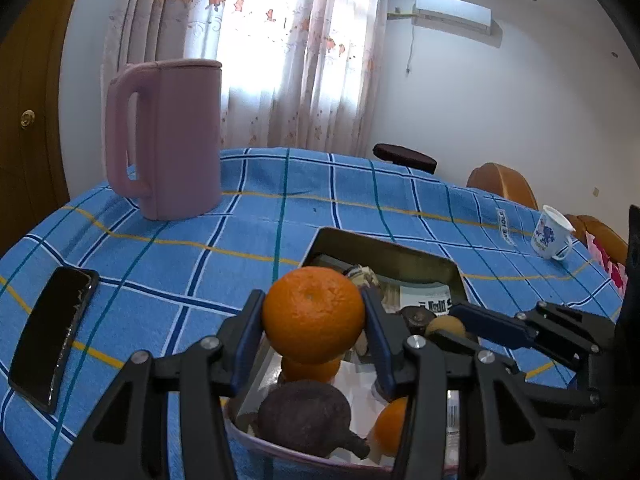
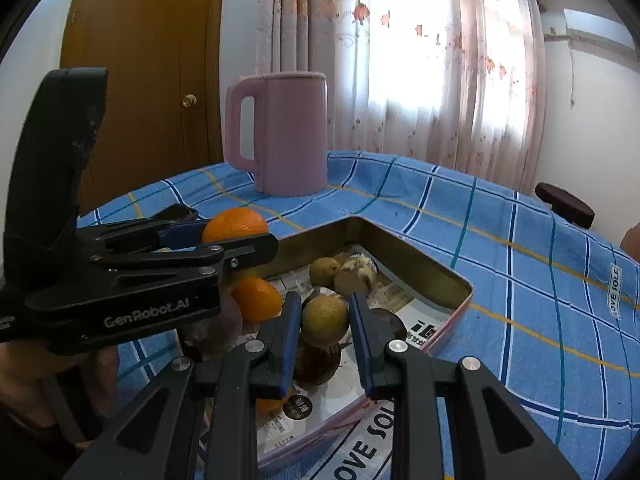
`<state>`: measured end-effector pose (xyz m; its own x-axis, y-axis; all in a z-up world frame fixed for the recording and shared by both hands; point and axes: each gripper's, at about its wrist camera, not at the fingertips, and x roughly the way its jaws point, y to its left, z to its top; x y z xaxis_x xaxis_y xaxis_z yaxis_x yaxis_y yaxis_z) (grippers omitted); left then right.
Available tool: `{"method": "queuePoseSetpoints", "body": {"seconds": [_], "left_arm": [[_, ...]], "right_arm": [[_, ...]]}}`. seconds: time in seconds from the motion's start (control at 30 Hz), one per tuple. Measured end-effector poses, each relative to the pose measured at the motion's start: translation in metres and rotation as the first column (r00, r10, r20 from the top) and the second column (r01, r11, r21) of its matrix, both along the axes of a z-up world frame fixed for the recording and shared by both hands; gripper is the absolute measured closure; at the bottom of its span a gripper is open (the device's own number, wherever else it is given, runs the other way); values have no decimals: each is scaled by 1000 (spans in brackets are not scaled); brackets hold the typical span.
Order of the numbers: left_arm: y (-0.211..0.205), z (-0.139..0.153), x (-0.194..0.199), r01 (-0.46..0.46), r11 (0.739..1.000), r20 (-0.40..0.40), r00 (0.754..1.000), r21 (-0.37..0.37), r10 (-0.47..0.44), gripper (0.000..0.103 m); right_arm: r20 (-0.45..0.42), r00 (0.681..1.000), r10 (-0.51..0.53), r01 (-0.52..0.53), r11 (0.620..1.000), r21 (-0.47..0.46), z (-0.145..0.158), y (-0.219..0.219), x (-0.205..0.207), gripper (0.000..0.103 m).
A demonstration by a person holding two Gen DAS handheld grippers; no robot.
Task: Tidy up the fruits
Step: 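Lower the orange with the left tool while the right tool lowers the green fruit into the tin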
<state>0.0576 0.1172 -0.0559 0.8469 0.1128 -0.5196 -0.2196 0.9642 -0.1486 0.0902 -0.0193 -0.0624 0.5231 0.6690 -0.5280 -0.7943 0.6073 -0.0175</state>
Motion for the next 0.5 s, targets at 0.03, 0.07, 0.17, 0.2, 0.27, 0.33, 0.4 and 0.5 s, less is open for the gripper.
{"method": "queuePoseSetpoints", "body": {"seconds": [0.03, 0.07, 0.17, 0.2, 0.27, 0.33, 0.4, 0.5], "left_arm": [[0, -1, 1, -1, 1000, -5, 1000, 1, 1, 53], [0, -2, 1, 3, 1000, -8, 1000, 0, -3, 53], [1, -4, 3, 4, 1000, -20, 1000, 1, -4, 53], [0, -5, 2, 6, 1000, -21, 1000, 0, -6, 53], [1, -5, 2, 4, 1000, -22, 1000, 1, -4, 53], [1, -5, 2, 3, 1000, -21, 1000, -3, -3, 53], [1, -5, 2, 4, 1000, -24, 1000, 4, -4, 53], [-1, -3, 0, -4, 1000, -14, 1000, 11, 4, 44]], "right_arm": [[-9, 1000, 3, -3, 1000, -3, -1, 0, 1, 76], [-19, 1000, 7, -7, 1000, -6, -1, 0, 2, 76], [-39, 999, 17, -18, 1000, -25, -4, 4, 5, 76], [-40, 999, 19, -20, 999, -29, -4, 6, 5, 76], [-40, 999, 24, -25, 999, -35, -4, 6, 4, 76], [-35, 999, 24, -25, 999, -41, -5, 7, 3, 76], [-36, 999, 28, -30, 999, -41, -5, 8, 2, 76], [-50, 998, 39, -42, 998, -45, -6, 9, 4, 66]]}}
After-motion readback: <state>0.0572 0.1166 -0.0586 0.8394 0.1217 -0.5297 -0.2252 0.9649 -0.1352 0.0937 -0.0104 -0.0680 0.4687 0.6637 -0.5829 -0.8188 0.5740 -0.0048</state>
